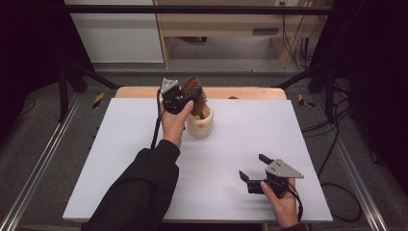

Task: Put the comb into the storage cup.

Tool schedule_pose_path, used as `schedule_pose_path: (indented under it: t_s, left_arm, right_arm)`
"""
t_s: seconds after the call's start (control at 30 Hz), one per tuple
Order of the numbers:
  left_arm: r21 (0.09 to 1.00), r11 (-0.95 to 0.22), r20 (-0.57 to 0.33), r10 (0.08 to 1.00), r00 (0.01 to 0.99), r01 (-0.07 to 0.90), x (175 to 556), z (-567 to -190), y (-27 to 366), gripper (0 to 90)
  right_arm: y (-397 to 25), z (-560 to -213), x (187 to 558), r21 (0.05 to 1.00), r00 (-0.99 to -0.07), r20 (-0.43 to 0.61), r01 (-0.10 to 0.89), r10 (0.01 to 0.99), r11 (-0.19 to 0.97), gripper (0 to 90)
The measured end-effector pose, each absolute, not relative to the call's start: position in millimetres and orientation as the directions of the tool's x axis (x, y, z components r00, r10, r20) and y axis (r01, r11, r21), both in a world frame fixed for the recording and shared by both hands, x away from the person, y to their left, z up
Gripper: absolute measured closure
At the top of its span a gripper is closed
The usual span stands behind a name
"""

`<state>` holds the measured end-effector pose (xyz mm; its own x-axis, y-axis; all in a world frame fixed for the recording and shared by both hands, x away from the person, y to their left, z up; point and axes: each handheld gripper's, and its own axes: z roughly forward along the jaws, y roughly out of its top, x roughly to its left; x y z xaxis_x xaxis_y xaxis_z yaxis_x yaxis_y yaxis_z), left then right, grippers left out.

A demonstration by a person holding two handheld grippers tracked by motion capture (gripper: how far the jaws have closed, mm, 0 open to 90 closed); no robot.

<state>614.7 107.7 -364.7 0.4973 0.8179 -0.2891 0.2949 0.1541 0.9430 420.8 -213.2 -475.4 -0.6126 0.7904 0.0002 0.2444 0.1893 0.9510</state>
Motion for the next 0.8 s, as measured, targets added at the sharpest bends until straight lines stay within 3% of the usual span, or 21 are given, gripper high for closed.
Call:
schedule_pose_path:
  t_s: [0.8]
  left_arm:
    - [0.937,0.167,-0.302,0.827,0.473,0.307,614.3,-368.8,118.1,44.5]
  right_arm:
    - [-212.6,-476.0,421.1,0.95,-0.614,0.004,0.249,0.789,0.189,5.2]
